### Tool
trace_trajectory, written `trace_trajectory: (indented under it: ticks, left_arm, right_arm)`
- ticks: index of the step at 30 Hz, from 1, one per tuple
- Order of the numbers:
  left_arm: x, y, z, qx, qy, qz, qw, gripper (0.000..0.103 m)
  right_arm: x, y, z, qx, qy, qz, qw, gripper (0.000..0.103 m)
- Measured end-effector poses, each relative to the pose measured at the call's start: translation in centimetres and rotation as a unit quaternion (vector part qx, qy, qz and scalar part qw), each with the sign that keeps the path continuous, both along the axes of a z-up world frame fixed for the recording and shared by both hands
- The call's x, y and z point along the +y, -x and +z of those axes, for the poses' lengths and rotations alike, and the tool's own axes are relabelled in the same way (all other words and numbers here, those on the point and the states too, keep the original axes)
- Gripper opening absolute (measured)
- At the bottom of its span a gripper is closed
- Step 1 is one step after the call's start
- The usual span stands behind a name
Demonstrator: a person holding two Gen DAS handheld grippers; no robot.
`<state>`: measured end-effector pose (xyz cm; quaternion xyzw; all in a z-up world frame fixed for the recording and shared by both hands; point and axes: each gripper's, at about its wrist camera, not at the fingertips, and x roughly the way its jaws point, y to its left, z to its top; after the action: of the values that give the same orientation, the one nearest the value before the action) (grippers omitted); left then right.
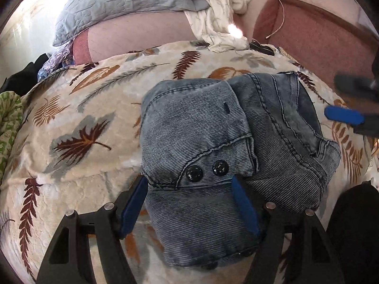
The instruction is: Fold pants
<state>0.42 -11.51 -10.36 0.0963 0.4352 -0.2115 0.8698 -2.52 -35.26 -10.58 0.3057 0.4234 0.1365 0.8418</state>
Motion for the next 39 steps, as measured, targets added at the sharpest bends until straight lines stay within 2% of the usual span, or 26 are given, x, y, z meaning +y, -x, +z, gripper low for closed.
trace_trajectory:
  ticks: [3, 5, 6, 8, 11, 12, 14, 19, 21, 26, 31, 34, 37, 39]
  left_arm:
    - [0.2, -0.2, -0.1, 0.006, 0.006, -0.003, 1.0000, 0.073]
    - [1.0, -0.7, -0.2, 0.026, 0.024, -0.002, 0.9994, 0.074]
    - [1.2, -0.9, -0.3, 0.033, 0.029, -0.002, 0.9990, 0.074]
    - [1.7, -1.1, -0.3, 0.041, 0.037, -0.007, 0.9985, 0.075]
    - [2.0, -1.0, -0.3, 0.039, 0.041, -0.008, 0.9984, 0.076]
    - [2.0, -1.1, -0.3, 0.039, 0.042, -0.008, 0.9983, 0.076]
    - [2.0, -1.0, 0.0, 0.033, 0.037, -0.008, 0.9987, 0.076]
    - [2.0, 0.1, 1.4, -0.029, -0.018, -0.005, 0.9994, 0.076]
    - [2.2, 0.5, 1.6, -0.042, -0.040, -0.001, 0.9983, 0.077]
    - [2.5, 0.6, -0.2, -0.023, -0.057, 0.003, 0.9981, 0.077]
    - [1.9, 0.9, -0.8, -0.029, -0.075, 0.005, 0.9968, 0.077]
    - [1.8, 1.0, -0.1, -0.033, -0.084, 0.008, 0.9958, 0.077]
    - [1.8, 1.3, 0.8, -0.052, -0.099, 0.013, 0.9936, 0.077]
    - [1.9, 1.4, 1.7, -0.071, -0.105, 0.022, 0.9917, 0.077]
  right_arm:
    - [1.4, -0.4, -0.3, 0.008, -0.042, 0.021, 0.999, 0.065]
    - [2.2, -0.9, -2.1, 0.045, -0.070, 0.023, 0.996, 0.065]
    - [2.4, -1.0, -2.9, 0.062, -0.077, 0.020, 0.995, 0.065]
    - [1.7, -0.5, -4.6, 0.094, -0.062, -0.018, 0.993, 0.064]
    - [-1.6, 1.0, -6.1, 0.114, -0.074, -0.077, 0.988, 0.058]
    - [-2.5, 1.3, -6.5, 0.121, -0.084, -0.078, 0.986, 0.051]
    - [-3.4, 1.6, -7.3, 0.132, -0.098, -0.071, 0.984, 0.046]
    - [-2.3, 1.4, -7.3, 0.126, -0.038, -0.057, 0.990, 0.045]
    - [-2.1, 1.3, -7.2, 0.124, -0.024, -0.053, 0.991, 0.045]
    - [-1.1, 1.2, -6.7, 0.118, 0.004, -0.046, 0.992, 0.046]
    - [1.1, 1.2, -5.8, 0.107, 0.077, -0.027, 0.991, 0.048]
    - [1.3, 1.0, -5.3, 0.111, 0.076, -0.028, 0.990, 0.051]
    - [2.1, 0.5, -4.4, 0.107, 0.062, -0.037, 0.992, 0.061]
    - [2.4, 0.2, -3.2, 0.092, 0.076, -0.039, 0.992, 0.063]
